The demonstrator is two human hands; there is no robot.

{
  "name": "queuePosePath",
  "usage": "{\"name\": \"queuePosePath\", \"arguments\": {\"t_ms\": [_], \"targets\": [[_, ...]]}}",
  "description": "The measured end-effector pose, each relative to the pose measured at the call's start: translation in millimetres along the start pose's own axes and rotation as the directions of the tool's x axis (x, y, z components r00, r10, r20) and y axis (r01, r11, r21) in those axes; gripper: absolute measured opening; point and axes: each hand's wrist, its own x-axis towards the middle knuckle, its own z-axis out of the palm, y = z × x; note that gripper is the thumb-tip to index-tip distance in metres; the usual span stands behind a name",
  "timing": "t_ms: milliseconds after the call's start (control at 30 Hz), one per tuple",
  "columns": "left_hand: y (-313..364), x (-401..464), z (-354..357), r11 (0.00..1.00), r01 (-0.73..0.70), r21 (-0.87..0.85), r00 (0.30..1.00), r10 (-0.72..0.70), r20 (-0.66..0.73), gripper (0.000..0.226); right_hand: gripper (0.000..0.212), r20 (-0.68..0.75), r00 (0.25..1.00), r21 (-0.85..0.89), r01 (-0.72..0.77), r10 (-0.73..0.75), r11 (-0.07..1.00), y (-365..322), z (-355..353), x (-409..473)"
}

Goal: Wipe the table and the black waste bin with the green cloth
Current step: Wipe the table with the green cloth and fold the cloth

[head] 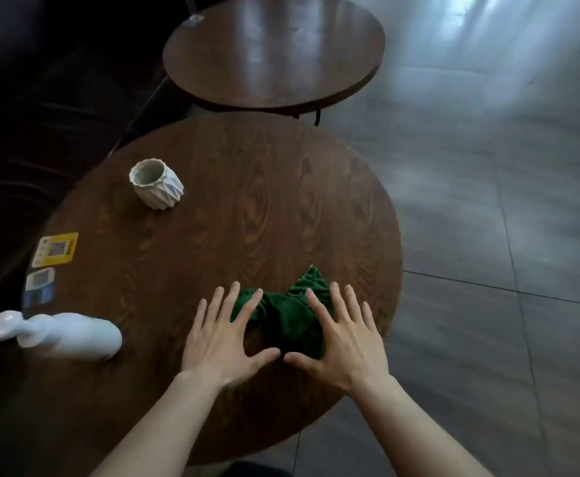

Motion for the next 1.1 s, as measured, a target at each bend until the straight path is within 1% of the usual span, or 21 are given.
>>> {"name": "queuePosePath", "arguments": {"t_ms": [133, 233, 300, 400, 467, 533, 633, 733, 833, 900, 1100], "targets": [[-3.1, 21.7, 18.8, 1.000, -0.001, -0.003, 0.998, 0.001, -0.062, 0.100, 0.116, -0.103, 0.986, 0.011, 0.131, -0.129, 0.991, 2.0, 16.4, 24.4], [-2.6, 31.5, 29.8, 1.000, -0.003, -0.027, 0.998, 0.002, -0.064, 0.095, 0.115, -0.078, 0.980, 0.035, 0.188, -0.185, 0.982, 3.1, 27.8, 36.1], [-3.0, 34.8, 34.5, 0.999, 0.003, -0.048, 0.999, -0.006, -0.049, 0.091, 0.112, -0.058, 0.980, 0.049, 0.195, -0.192, 0.980, 6.2, 31.3, 40.7], [0.3, 35.2, 37.8, 0.996, 0.007, -0.086, 0.999, -0.011, -0.042, 0.088, 0.108, -0.070, 0.978, 0.042, 0.202, -0.199, 0.979, 7.5, 33.8, 41.2], [3.0, 36.0, 37.0, 0.997, 0.014, -0.080, 0.999, -0.018, -0.046, 0.086, 0.103, -0.069, 0.977, 0.031, 0.206, -0.203, 0.978, 8.9, 32.2, 41.4], [5.9, 35.5, 34.4, 0.997, 0.028, -0.071, 0.998, -0.032, -0.053, 0.080, 0.093, -0.072, 0.976, 0.036, 0.208, -0.205, 0.977, 7.1, 28.0, 42.0], [8.7, 33.3, 28.4, 0.997, 0.033, -0.063, 0.994, -0.039, -0.103, 0.062, 0.071, -0.109, 0.970, 0.040, 0.223, -0.217, 0.974, 3.7, 20.4, 40.3], [5.7, 27.9, 27.0, 0.999, 0.001, -0.043, 0.989, -0.007, -0.146, 0.047, 0.060, -0.105, 0.964, 0.042, 0.249, -0.244, 0.968, 0.6, 15.8, 34.3], [3.7, 16.3, 22.8, 0.998, -0.038, -0.045, 0.987, 0.031, -0.157, 0.043, 0.057, -0.072, 0.968, 0.038, 0.245, -0.242, 0.969, -2.7, 11.3, 23.8], [4.0, 6.7, 18.1, 0.997, -0.050, -0.058, 0.981, 0.038, -0.191, 0.043, 0.057, -0.066, 0.971, 0.038, 0.234, -0.232, 0.971, -5.6, 7.6, 14.6], [-1.6, -23.6, -12.8, 0.999, -0.052, 0.015, 0.963, 0.054, -0.262, 0.049, 0.058, -0.116, 0.969, -0.011, 0.218, -0.218, 0.976, -28.3, -22.5, -14.9]]}}
